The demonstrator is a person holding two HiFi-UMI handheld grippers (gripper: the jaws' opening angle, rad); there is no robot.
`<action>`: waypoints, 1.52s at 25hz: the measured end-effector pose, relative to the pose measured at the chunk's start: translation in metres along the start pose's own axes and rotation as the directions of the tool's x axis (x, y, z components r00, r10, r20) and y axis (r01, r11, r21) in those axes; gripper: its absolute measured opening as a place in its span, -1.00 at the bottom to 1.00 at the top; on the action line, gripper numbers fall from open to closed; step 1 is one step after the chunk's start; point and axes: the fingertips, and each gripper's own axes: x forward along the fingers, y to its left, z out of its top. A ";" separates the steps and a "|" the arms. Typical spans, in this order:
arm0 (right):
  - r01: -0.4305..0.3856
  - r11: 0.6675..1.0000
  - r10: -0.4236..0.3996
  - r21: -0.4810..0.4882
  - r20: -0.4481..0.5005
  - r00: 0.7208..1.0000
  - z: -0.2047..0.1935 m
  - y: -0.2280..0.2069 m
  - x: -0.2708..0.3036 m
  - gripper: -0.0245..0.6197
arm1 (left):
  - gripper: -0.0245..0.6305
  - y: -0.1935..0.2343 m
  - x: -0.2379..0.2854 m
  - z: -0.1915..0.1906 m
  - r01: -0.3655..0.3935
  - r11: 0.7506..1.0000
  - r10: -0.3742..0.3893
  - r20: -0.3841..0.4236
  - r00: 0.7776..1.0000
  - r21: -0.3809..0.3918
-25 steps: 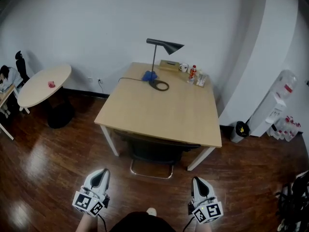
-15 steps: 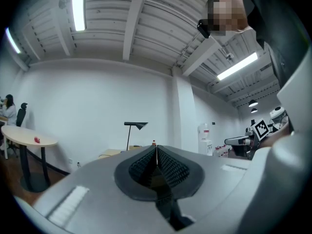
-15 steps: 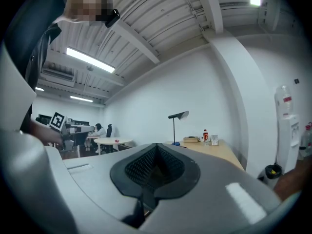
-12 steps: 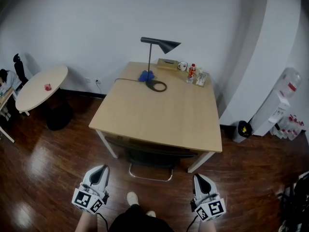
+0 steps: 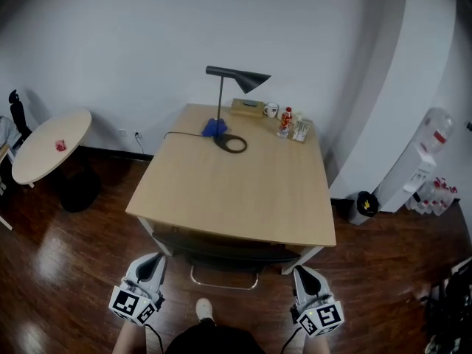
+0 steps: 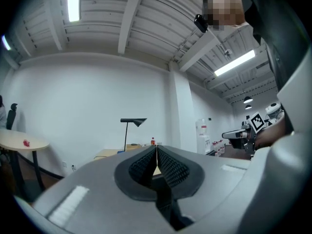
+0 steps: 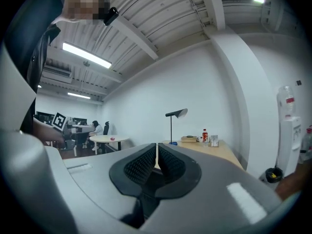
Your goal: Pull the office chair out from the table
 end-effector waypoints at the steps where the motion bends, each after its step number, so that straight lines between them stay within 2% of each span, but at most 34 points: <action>1: -0.004 1.000 0.004 -0.008 -0.003 1.000 0.002 -0.001 0.007 -0.83 | -0.91 0.002 0.009 0.002 0.022 1.000 -0.022 0.001 1.000 0.016; 3: -0.026 0.999 0.025 -0.040 -0.019 1.000 0.006 -0.001 0.021 -0.76 | -0.91 -0.002 0.028 0.002 0.090 0.993 -0.089 -0.015 0.996 0.075; 4: -0.051 0.997 0.049 -0.066 -0.035 0.998 0.006 0.002 0.028 -0.69 | -0.91 -0.009 0.037 -0.001 0.146 0.981 -0.142 -0.041 0.989 0.126; 5: -0.087 0.991 0.082 -0.099 -0.059 0.995 0.005 0.006 0.035 -0.58 | -0.90 -0.019 0.046 -0.006 0.219 0.957 -0.206 -0.085 0.975 0.191; 6: -0.132 0.982 0.121 -0.136 -0.092 0.988 0.003 0.011 0.042 -0.47 | -0.79 -0.030 0.055 -0.014 0.299 0.917 -0.267 -0.149 0.952 0.264; 8: -0.229 0.949 0.192 -0.217 -0.176 0.965 -0.007 0.022 0.055 -0.19 | -0.44 -0.045 0.068 -0.040 0.441 0.801 -0.334 -0.308 0.891 0.406; 10: -0.315 0.895 0.228 -0.315 -0.285 0.931 -0.024 0.030 0.066 0.01 | -0.22 -0.048 0.075 -0.068 0.538 0.676 -0.321 -0.456 0.830 0.504; 11: -0.355 0.860 0.225 -0.366 -0.352 0.908 -0.035 0.032 0.071 0.07 | -0.13 -0.047 0.078 -0.079 0.574 0.624 -0.303 -0.514 0.803 0.530; 12: -0.393 0.821 0.210 -0.414 -0.422 0.882 -0.047 0.032 0.075 0.10 | -0.05 -0.044 0.081 -0.089 0.606 0.584 -0.285 -0.562 0.776 0.540; 14: -0.458 0.739 0.154 -0.494 -0.539 0.828 -0.069 0.028 0.084 0.15 | 0.07 -0.038 0.087 -0.106 0.656 0.526 -0.257 -0.635 0.729 0.541; 16: -0.507 0.669 0.096 -0.543 -0.614 0.783 -0.087 0.025 0.090 0.15 | 0.09 -0.033 0.088 -0.121 0.694 0.477 -0.224 -0.689 0.689 0.540; 18: -0.546 0.625 0.066 -0.558 -0.659 0.749 -0.100 0.023 0.096 0.15 | 0.09 -0.030 0.089 -0.134 0.725 0.437 -0.199 -0.728 0.656 0.533; 20: -0.571 0.607 0.057 -0.552 -0.687 0.725 -0.109 0.023 0.101 0.14 | 0.09 -0.031 0.091 -0.144 0.747 0.417 -0.193 -0.753 0.629 0.518; 22: -0.584 0.595 0.041 -0.552 -0.705 0.708 -0.117 0.024 0.105 0.11 | 0.09 -0.031 0.092 -0.150 0.758 0.400 -0.188 -0.764 0.618 0.515; 24: -0.586 0.559 -0.026 -0.587 -0.718 0.696 -0.127 0.019 0.109 0.03 | 0.09 -0.029 0.091 -0.155 0.759 0.369 -0.165 -0.766 0.621 0.536; 26: -0.589 0.493 -0.135 -0.640 -0.725 0.675 -0.138 0.009 0.111 -0.20 | 0.08 -0.026 0.089 -0.163 0.774 0.311 -0.123 -0.785 0.608 0.551; 27: -0.595 0.459 -0.188 -0.659 -0.727 0.660 -0.142 0.003 0.111 -0.31 | 0.01 -0.023 0.088 -0.168 0.784 0.268 -0.089 -0.796 0.599 0.560; 28: -0.602 0.433 -0.225 -0.670 -0.728 0.648 -0.144 -0.001 0.111 -0.43 | -0.14 -0.019 0.088 -0.172 0.785 0.227 -0.050 -0.798 0.601 0.577; 29: -0.608 0.422 -0.241 -0.672 -0.730 0.639 -0.146 -0.003 0.111 -0.46 | -0.31 -0.015 0.091 -0.173 0.775 0.198 -0.017 -0.788 0.615 0.601; 30: -0.615 0.420 -0.243 -0.667 -0.736 0.632 -0.147 -0.003 0.110 -0.47 | -0.43 -0.012 0.095 -0.171 0.758 0.185 0.002 -0.772 0.636 0.626; 31: -0.622 0.421 -0.238 -0.660 -0.742 0.626 -0.147 -0.002 0.110 -0.49 | -0.67 -0.010 0.097 -0.170 0.745 0.184 0.012 -0.759 0.651 0.641; 32: -0.628 0.423 -0.233 -0.653 -0.748 0.621 -0.149 -0.002 0.110 -0.50 | -0.68 -0.009 0.098 -0.170 0.742 0.186 0.017 -0.757 0.653 0.644; 35: -0.641 0.426 -0.227 -0.639 -0.761 0.608 -0.152 -0.001 0.108 -0.52 | -0.70 -0.009 0.096 -0.172 0.755 0.195 0.023 -0.772 0.635 0.626; 38: -0.653 0.428 -0.227 -0.624 -0.774 0.591 -0.155 -0.001 0.107 -0.54 | -0.70 -0.009 0.096 -0.175 0.754 0.197 0.025 -0.772 0.635 0.627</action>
